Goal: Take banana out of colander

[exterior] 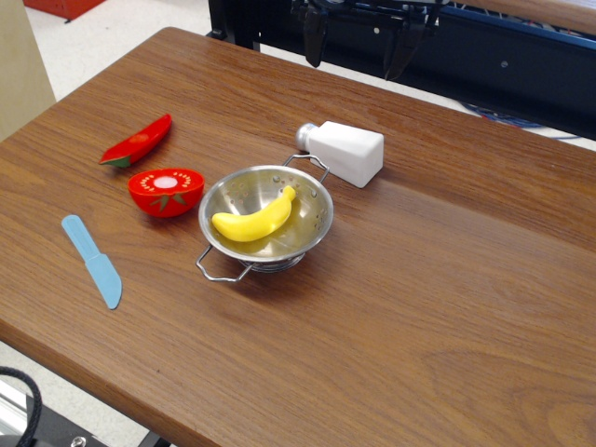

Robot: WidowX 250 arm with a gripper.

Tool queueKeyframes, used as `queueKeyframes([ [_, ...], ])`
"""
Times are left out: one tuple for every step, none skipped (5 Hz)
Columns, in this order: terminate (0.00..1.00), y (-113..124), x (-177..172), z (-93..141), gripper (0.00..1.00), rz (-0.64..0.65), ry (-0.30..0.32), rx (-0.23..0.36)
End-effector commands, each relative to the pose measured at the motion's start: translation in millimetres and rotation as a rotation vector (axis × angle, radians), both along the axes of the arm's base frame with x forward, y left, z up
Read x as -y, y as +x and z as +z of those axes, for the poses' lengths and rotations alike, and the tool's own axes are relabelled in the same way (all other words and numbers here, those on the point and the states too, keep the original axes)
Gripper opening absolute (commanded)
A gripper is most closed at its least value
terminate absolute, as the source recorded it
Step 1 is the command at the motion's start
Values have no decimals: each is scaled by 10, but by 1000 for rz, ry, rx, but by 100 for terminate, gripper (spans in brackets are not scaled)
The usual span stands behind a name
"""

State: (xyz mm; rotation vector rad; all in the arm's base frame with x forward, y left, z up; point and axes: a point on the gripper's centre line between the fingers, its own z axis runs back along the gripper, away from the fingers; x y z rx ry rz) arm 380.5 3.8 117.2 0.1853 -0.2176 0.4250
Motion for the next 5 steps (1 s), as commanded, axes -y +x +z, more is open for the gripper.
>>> queueKeyframes([
  [0,0,0,0,100,0,0,0],
  [0,-183,-55,50,100,-250,18,-16],
  [0,-337,-109,113,100,-410,-2,-34],
  [0,-463,-141,119,100,-532,-15,-71],
  [0,-623,-209,62,100,-695,-23,-176],
])
